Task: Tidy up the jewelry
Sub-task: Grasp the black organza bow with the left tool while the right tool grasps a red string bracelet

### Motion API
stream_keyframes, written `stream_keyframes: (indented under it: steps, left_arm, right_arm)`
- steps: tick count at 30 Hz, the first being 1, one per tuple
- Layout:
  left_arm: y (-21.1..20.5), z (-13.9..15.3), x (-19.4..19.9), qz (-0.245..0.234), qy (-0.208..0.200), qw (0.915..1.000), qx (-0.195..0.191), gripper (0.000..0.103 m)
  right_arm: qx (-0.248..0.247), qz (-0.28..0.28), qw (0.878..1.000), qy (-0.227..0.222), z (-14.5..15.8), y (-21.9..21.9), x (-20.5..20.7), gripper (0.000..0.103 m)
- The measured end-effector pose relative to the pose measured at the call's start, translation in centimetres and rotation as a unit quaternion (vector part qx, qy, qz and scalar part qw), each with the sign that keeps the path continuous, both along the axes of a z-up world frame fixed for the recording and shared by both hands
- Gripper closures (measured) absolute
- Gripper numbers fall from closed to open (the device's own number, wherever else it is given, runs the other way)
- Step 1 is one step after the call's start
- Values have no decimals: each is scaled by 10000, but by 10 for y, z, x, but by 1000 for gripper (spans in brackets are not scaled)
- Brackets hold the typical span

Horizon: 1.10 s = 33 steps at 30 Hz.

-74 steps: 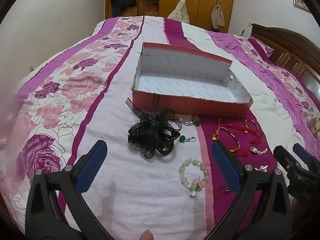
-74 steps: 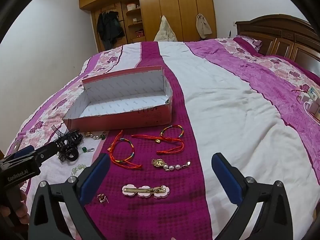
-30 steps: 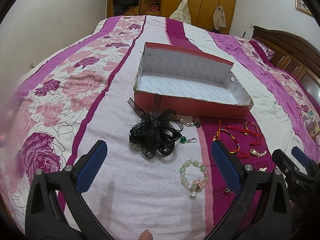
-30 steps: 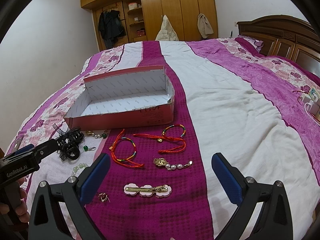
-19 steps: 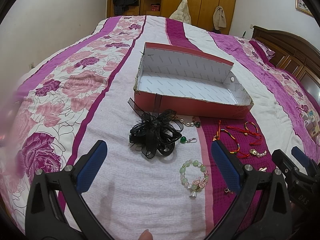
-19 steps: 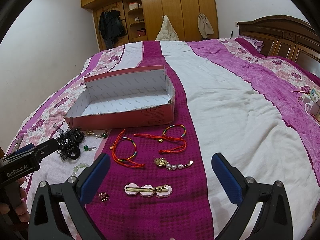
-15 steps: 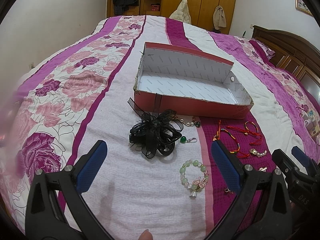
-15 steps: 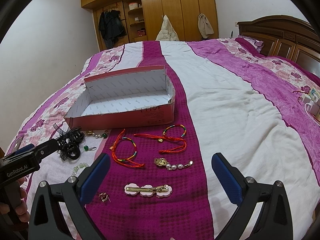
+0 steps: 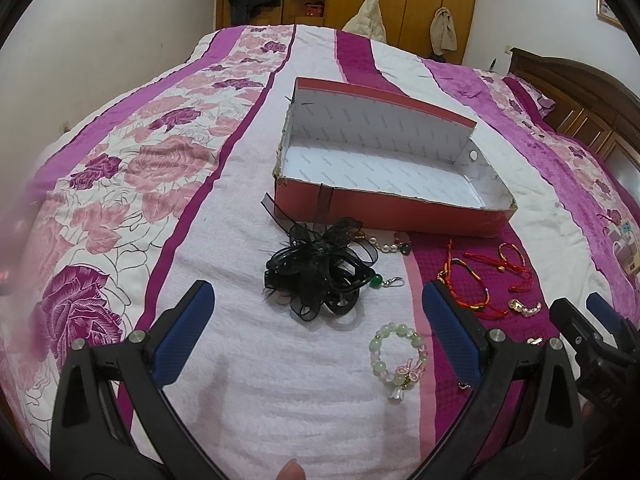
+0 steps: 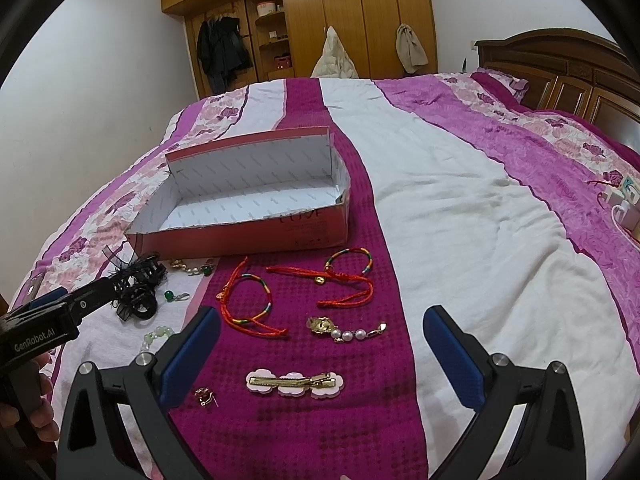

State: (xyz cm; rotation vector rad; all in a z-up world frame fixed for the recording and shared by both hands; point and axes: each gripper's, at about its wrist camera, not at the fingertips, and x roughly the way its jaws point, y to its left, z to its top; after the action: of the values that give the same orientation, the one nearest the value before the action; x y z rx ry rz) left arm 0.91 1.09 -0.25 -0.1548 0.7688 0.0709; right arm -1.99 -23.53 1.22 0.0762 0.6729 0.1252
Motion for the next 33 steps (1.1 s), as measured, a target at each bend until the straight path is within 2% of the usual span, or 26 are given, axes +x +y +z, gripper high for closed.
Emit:
stream_keyframes:
  steps: [12,24,26,28,33]
  left_arm:
    - [11,-6,19,76,189,9998,41,6]
    - [11,-27,48,-37,551,9985,-59,8]
    - [10,-29,51,-86,592,9981,-122,11]
    - [9,-32,53,-122,627,9978,-166,19]
    - [8,-41,57,-240,762,9964,-269,34]
  right_arm:
    - [-102,136,9996,203,0,-2,34,0]
    - [-87,263,9967,761,-23,-7,80,0]
    - [-77,315,9954,904,-30,-7,86,4]
    - [-108,336,9940,1035,-36,-5,92,17]
    - [-63,375,9916,1236,-49,-6,101,28]
